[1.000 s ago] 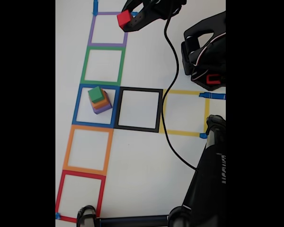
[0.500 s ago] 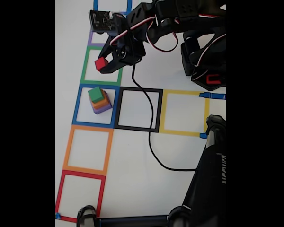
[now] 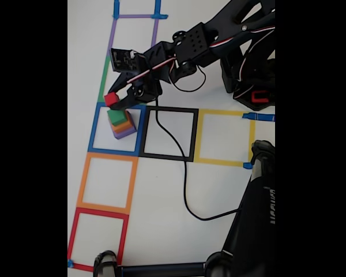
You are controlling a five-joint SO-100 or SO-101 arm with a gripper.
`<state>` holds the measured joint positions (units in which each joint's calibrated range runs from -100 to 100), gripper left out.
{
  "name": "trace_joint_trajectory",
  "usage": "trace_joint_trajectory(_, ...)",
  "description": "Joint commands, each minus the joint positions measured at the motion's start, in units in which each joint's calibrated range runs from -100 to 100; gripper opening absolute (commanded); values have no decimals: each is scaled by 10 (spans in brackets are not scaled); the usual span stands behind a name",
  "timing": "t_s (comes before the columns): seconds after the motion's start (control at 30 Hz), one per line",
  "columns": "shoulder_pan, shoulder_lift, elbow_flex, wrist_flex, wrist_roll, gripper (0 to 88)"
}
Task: Tower of hanoi
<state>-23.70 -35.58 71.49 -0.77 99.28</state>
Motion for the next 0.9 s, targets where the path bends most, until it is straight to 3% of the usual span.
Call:
trace_joint_trajectory(0.0,-15,16,-3,-47,7,13)
trace_joint_trajectory(0.87,-25,99,12,-136,7,13)
